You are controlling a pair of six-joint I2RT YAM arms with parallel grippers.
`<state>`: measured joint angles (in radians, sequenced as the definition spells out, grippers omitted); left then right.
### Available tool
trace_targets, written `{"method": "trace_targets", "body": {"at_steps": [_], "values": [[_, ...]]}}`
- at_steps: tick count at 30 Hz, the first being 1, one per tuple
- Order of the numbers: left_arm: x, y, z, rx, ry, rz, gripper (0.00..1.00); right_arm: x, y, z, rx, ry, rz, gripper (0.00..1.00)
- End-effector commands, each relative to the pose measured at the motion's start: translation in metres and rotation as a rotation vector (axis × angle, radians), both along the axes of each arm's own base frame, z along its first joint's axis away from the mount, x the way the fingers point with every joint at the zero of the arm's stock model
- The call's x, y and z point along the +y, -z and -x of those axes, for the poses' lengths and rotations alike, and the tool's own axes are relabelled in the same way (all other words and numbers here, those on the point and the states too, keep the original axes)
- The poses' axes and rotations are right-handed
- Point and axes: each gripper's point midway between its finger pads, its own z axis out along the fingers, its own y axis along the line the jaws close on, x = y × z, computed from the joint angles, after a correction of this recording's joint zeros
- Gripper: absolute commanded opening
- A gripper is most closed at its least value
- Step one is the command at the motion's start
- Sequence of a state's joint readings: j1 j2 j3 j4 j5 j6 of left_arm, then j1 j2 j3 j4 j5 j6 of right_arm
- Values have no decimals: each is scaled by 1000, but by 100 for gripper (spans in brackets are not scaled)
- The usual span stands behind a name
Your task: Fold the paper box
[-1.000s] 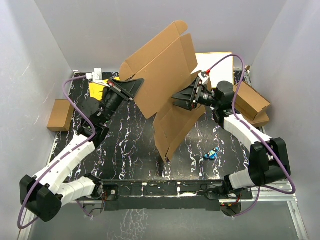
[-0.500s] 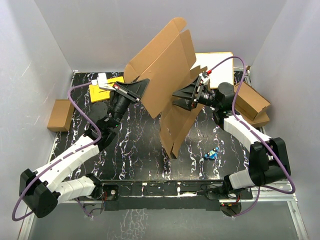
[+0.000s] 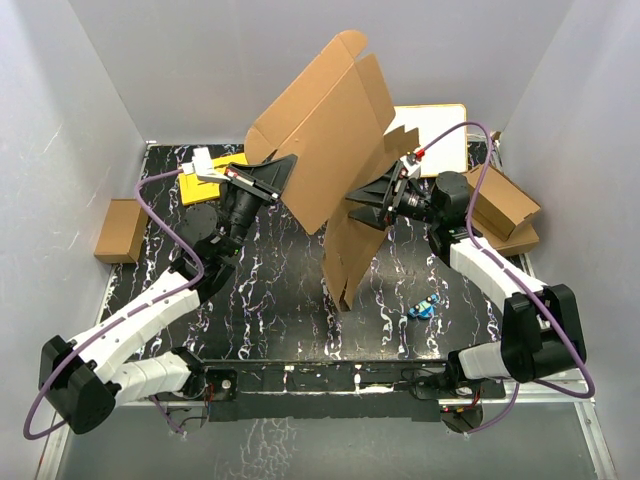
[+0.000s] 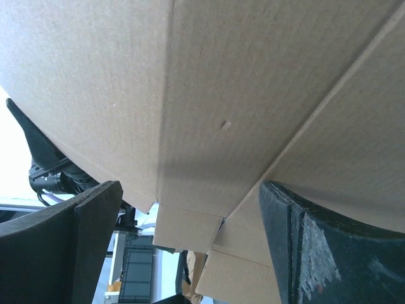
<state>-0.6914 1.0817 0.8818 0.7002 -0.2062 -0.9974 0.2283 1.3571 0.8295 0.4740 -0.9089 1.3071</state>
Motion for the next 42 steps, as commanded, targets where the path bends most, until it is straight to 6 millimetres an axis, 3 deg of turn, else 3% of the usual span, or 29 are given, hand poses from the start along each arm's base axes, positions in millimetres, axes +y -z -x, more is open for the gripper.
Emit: {"method": "trace_targets", "body": {"at_steps": [1,9,17,25,35,42], "values": [[-2,-35,18,-56,80,148,0,3,-14,-10,-41,19,-47,99],[-8,-22,17,-1,115,180,0,5,-45,-11,-114,-5,-138,99],[-9,1,14,67,117,185,0,7,-56,-10,-141,-17,-160,99],[-5,26,9,129,76,155,0,5,-67,-2,-179,-31,-167,87],[-1,43,7,170,38,90,0,6,-76,1,-194,-49,-158,72],[-1,67,4,213,23,40,0,7,-68,2,-178,-52,-132,62]]}}
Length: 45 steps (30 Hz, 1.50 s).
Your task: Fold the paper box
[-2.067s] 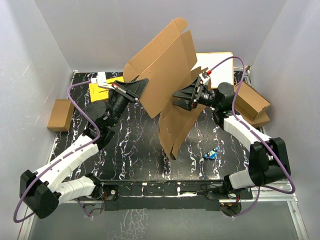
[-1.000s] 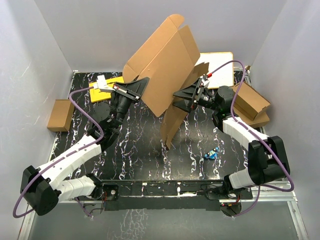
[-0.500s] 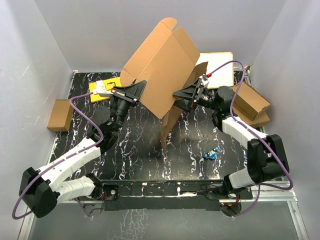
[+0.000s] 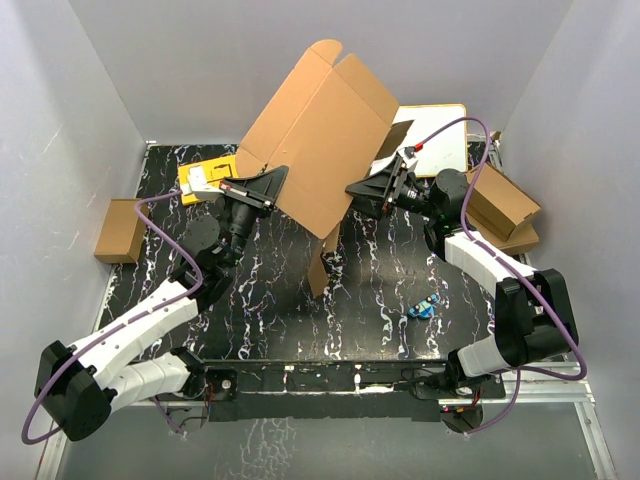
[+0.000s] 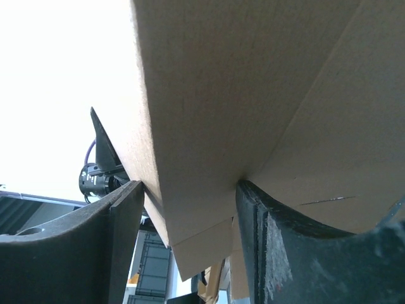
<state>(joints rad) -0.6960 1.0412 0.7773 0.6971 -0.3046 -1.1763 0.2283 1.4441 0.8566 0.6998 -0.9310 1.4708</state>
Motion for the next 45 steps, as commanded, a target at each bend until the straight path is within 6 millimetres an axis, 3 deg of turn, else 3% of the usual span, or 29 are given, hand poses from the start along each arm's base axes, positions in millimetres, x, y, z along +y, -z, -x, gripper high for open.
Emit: {"method": "trace_targets", "body": {"at_steps": [1,8,11,14,23,35,39,45], "values": [[-15,38,7,75,62,-101,0,1,-45,13,-160,-11,-24,61],[-18,71,4,138,63,-146,0,1,-22,16,-117,-15,17,60],[-20,81,4,158,76,-151,0,0,-11,19,-97,-19,41,71],[-23,88,4,170,89,-153,0,-1,5,21,-61,-7,80,76],[-30,116,11,223,146,-160,0,-18,44,14,30,79,190,74],[-25,138,18,260,152,-163,0,-23,55,26,98,64,187,35],[-24,135,19,249,151,-168,0,-21,52,31,113,36,185,21],[-24,128,21,232,159,-192,0,-23,47,36,143,33,206,8]]}}
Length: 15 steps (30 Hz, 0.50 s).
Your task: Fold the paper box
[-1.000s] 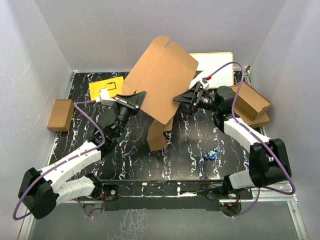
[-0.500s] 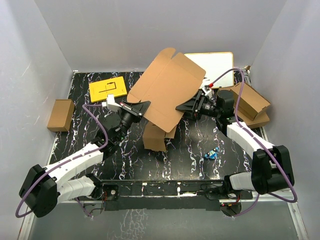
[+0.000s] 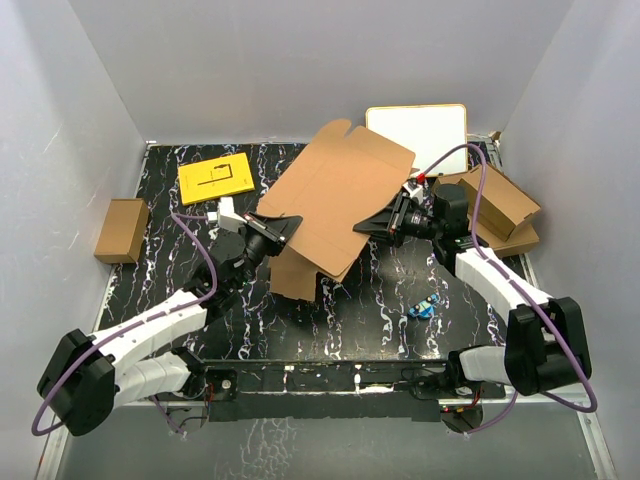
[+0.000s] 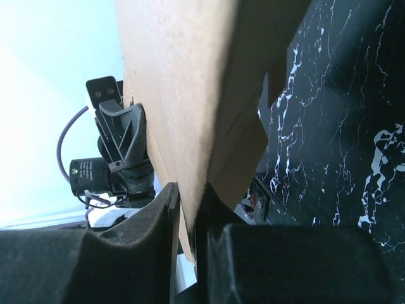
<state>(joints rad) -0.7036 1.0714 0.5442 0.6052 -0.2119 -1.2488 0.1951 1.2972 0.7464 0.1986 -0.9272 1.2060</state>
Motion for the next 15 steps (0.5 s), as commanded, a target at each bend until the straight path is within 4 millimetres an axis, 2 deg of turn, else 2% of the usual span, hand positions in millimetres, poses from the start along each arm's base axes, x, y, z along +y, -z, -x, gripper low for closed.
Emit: {"method": "trace_targets", "body": {"at_steps": [1,4,5,7,8,10,15], "values": [[-5,-19,11,-57,56,-10,0,-3,-25,4,-64,5,14,8],[-3,-13,13,-47,52,-7,0,-6,-9,11,-38,16,35,9],[-2,-10,14,-44,51,-6,0,-8,-2,12,-31,24,39,13],[-1,-7,16,-39,52,-3,0,-12,5,14,-34,43,51,32],[-1,-7,17,-38,55,-3,0,-15,7,13,-37,53,53,38],[-1,-6,19,-34,65,-7,0,-20,5,10,-57,74,47,45],[-3,1,27,-21,101,-4,0,-38,6,-4,-54,148,46,54]]}}
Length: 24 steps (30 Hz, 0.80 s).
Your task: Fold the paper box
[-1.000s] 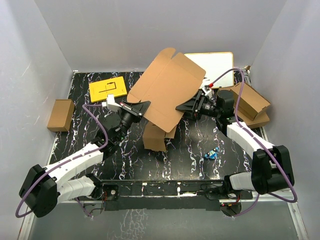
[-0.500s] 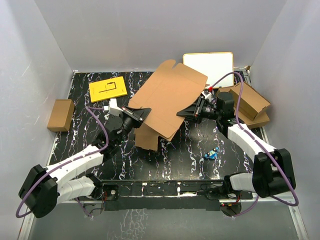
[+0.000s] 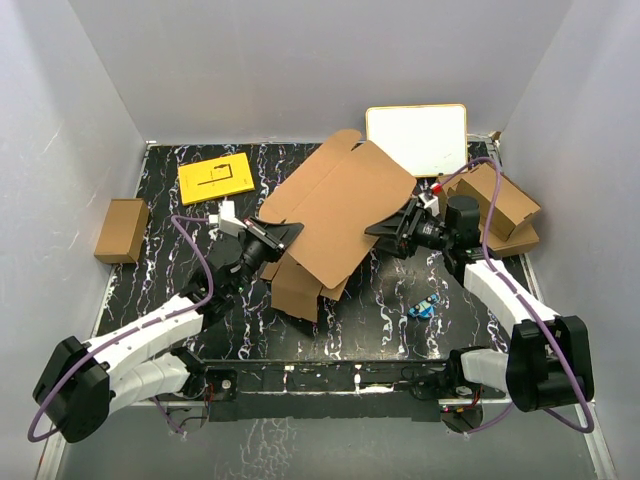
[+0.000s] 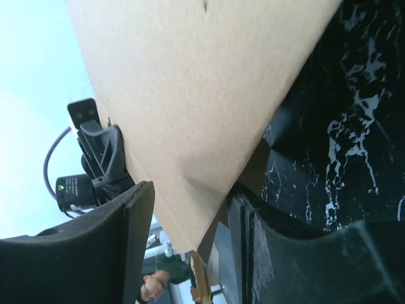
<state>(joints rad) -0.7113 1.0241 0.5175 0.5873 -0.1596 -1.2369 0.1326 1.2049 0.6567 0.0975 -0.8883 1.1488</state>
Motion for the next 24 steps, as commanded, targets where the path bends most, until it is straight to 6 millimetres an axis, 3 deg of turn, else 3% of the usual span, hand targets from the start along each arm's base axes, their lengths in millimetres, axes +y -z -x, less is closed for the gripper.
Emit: {"method": "trace_targets", "body": {"at_steps": [1,16,19,24], "values": [[0,2,13,-11,45,5,0,-16,-18,-16,-102,70,0,55],[-8,1,26,-17,126,20,0,-46,-8,-62,-119,198,53,57],[-9,-1,27,-23,135,23,0,-58,-3,-70,-108,239,56,53],[-9,-6,28,-34,136,28,0,-65,-6,-73,-111,260,34,37]]}}
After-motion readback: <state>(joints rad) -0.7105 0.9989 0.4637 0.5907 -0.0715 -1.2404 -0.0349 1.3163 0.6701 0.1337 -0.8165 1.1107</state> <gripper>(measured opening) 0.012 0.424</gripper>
